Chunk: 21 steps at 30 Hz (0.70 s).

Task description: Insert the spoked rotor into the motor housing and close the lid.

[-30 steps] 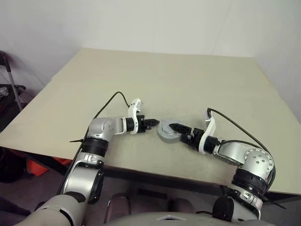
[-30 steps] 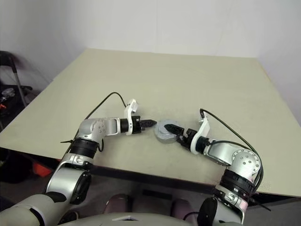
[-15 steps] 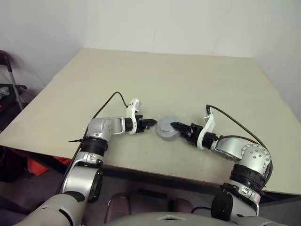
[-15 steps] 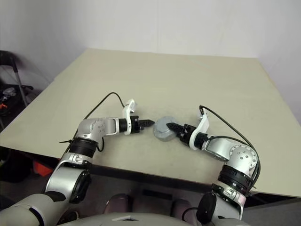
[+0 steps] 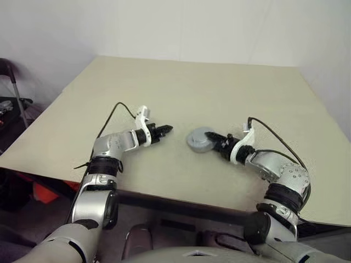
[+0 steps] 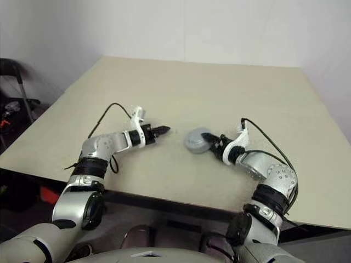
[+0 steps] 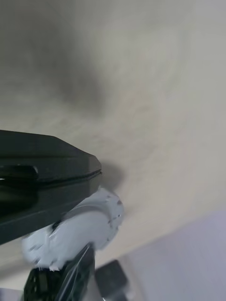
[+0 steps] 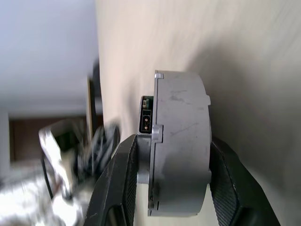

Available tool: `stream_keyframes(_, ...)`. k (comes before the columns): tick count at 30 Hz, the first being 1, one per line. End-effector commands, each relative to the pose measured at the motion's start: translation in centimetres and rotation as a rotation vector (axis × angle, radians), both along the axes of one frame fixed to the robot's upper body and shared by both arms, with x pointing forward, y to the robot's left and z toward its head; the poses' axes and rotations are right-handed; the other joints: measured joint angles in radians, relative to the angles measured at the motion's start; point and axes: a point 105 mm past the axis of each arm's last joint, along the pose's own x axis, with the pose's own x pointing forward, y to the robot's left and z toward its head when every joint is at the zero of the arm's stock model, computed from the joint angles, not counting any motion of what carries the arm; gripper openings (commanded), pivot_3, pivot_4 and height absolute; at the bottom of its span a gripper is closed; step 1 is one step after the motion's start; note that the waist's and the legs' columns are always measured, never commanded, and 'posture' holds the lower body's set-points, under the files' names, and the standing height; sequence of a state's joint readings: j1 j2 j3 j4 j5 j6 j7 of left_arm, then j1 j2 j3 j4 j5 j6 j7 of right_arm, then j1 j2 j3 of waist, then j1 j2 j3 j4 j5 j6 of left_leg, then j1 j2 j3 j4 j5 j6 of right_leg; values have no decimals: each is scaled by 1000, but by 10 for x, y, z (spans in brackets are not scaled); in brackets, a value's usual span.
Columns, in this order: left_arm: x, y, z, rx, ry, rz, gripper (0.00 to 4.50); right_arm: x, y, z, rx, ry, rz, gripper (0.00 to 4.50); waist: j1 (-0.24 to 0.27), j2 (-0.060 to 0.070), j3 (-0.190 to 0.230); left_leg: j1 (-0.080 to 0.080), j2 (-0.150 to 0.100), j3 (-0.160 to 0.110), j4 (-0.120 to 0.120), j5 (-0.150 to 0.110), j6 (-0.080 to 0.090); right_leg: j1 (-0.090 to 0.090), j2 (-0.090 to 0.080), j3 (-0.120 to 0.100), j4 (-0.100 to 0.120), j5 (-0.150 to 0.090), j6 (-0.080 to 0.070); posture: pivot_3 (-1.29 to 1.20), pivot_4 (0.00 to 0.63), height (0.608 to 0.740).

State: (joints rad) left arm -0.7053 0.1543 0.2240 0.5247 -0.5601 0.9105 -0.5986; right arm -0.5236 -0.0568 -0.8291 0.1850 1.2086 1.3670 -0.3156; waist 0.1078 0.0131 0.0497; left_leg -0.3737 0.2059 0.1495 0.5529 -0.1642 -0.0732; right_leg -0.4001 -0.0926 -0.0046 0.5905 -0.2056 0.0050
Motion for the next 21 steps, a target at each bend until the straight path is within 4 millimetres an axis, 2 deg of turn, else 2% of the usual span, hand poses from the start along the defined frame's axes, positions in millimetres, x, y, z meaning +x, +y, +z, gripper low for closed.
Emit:
stream_keyframes(1, 8, 10, 21, -94, -40, 55, 0, 19, 3, 50, 118, -158, -54, 2006, 1, 0, 0, -2, 0, 0, 0, 0, 0, -2, 0, 0, 0, 1, 0, 0, 0, 740)
stream_keyframes(6, 6, 16, 36, -249, -25, 94, 0, 29, 19, 78, 178, -216, -41, 2006, 1, 0, 0, -9, 1, -1, 1, -2, 5, -8, 1, -4, 1, 3, 3, 0, 0, 740)
stream_keyframes(8, 7, 18, 43, -321, -17, 118, 360, 31, 26, 88, 190, -235, -20, 2006, 1, 0, 0, -10, 1, -1, 2, -3, 6, -8, 1, -6, 1, 3, 3, 0, 0, 740)
stream_keyframes(10, 5, 16, 47, -358, -15, 116, 888, 32, 31, 95, 195, -248, 0, 2006, 1, 0, 0, -12, 2, -1, 4, -5, 8, -8, 1, -6, 0, 3, 3, 0, 0, 740)
stream_keyframes(16, -2, 9, 52, -437, 4, 101, 2963, 30, 43, 100, 195, -244, 61, 2006, 14, 0, 0, -13, 2, -1, 10, -6, 11, -7, 1, -7, 1, 3, 4, 0, 0, 740)
stream_keyframes(20, -8, 2, 53, -536, 88, 39, 4365, 24, 54, 104, 187, -261, 124, 2006, 17, 0, 1, -12, 2, -1, 12, -6, 10, -7, 1, -7, 1, 3, 4, 0, 0, 740)
stream_keyframes(21, -10, 0, 54, -558, 101, 23, 4365, 23, 56, 104, 183, -259, 135, 2006, 17, 0, 1, -12, 2, -1, 12, -6, 10, -6, 1, -7, 1, 4, 5, 0, 0, 740)
